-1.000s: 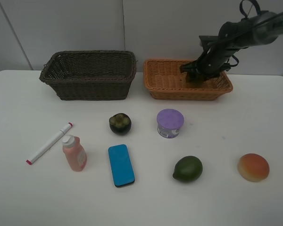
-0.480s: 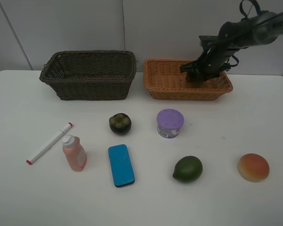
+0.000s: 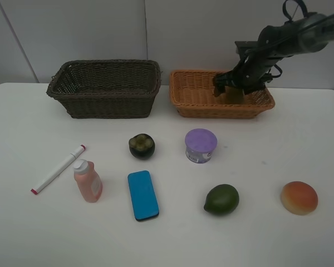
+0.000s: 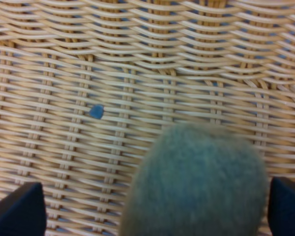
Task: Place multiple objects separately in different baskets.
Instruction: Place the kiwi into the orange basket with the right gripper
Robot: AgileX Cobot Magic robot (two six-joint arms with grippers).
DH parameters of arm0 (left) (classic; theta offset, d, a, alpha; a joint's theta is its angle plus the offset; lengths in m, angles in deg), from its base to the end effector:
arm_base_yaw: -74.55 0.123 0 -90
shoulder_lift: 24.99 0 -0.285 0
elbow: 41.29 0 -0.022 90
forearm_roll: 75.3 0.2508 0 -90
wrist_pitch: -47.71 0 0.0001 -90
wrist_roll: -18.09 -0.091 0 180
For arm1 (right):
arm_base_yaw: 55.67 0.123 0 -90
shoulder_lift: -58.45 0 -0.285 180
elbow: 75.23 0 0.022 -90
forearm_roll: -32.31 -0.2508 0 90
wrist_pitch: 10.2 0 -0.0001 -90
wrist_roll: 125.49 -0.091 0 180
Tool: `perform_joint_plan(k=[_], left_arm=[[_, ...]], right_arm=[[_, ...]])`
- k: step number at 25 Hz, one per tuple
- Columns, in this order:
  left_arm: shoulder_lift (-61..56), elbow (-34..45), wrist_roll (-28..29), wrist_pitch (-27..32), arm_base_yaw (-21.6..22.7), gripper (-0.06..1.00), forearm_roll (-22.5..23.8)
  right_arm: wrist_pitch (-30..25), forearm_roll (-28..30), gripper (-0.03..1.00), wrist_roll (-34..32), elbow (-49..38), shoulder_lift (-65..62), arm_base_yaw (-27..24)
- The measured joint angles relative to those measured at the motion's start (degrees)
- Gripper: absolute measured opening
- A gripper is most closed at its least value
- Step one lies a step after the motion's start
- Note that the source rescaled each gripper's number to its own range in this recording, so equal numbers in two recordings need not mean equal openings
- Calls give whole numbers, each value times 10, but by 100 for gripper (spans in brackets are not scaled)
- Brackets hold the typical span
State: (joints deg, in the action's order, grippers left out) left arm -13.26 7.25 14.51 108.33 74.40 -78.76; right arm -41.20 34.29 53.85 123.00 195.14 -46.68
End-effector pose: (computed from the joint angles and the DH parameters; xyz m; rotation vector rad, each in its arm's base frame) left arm 0.0058 -0.0048 0.2777 0.0688 2.1074 -0.0374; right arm 0.4788 0.0741 0.1399 -0.2216 2.5988 0.0263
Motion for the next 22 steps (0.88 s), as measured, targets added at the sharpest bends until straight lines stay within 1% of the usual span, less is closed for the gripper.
perform_joint_plan(k=[11,16,20,22], left_arm=[[0,0,0,0,0,100,0],[0,0,0,0,0,100,0],[0,0,0,0,0,100,0],[0,0,0,0,0,100,0]], right_arm=[[-7,2,100,0,0,-2,0],[-15,2,100,0,0,-28,0],[-43,2,100,0,0,-49,0],[-66,2,100,0,0,-58,0]])
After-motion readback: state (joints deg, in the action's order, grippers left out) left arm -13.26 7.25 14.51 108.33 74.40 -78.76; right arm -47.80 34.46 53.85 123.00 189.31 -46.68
